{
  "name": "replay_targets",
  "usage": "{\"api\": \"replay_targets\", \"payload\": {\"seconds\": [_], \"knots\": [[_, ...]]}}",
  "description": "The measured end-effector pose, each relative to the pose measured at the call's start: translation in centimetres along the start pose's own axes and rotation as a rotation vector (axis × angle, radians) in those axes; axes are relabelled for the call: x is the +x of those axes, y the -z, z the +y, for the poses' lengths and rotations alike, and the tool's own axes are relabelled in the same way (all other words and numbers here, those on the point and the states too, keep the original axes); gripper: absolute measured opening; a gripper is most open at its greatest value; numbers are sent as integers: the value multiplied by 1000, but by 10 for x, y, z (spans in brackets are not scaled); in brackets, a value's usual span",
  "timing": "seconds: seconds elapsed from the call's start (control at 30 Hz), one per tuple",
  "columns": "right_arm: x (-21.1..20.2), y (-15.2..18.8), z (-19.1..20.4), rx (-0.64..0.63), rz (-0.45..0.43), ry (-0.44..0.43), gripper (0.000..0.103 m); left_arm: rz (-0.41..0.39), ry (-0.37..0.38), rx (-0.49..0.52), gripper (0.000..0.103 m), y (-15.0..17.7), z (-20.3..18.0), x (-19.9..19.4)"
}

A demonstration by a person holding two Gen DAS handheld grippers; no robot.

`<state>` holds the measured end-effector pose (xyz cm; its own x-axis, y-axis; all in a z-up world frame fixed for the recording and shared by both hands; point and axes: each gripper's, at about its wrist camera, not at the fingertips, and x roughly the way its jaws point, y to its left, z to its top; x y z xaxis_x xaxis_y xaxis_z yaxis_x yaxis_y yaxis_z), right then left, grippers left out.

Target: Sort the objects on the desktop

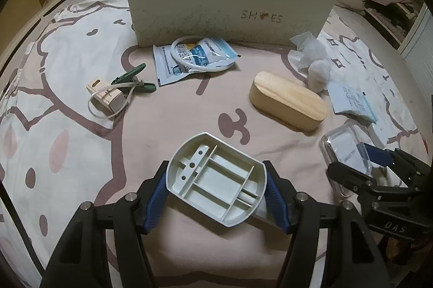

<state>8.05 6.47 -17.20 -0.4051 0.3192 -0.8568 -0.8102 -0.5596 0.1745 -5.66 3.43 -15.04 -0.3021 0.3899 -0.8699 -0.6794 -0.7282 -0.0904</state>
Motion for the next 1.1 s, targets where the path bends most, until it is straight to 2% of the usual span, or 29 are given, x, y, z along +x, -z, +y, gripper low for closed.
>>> {"api": "replay_targets", "payload": {"seconds": [0.3,0.57,0.83,1.1], "knots": [[-13,-3,7,-28,-63,-24,76,-29,2,-9,65,-3,2,-6],[-32,-25,3,-1,-170,-40,76,-55,-3,1,65,-16,1,-11],[-50,-54,-5,26,-212,-78,76,-129,2,7,65,-49,5,-30],[-73,-94,-6,7,-275,-66,76,-223,18,27,65,-83,8,-52]]}}
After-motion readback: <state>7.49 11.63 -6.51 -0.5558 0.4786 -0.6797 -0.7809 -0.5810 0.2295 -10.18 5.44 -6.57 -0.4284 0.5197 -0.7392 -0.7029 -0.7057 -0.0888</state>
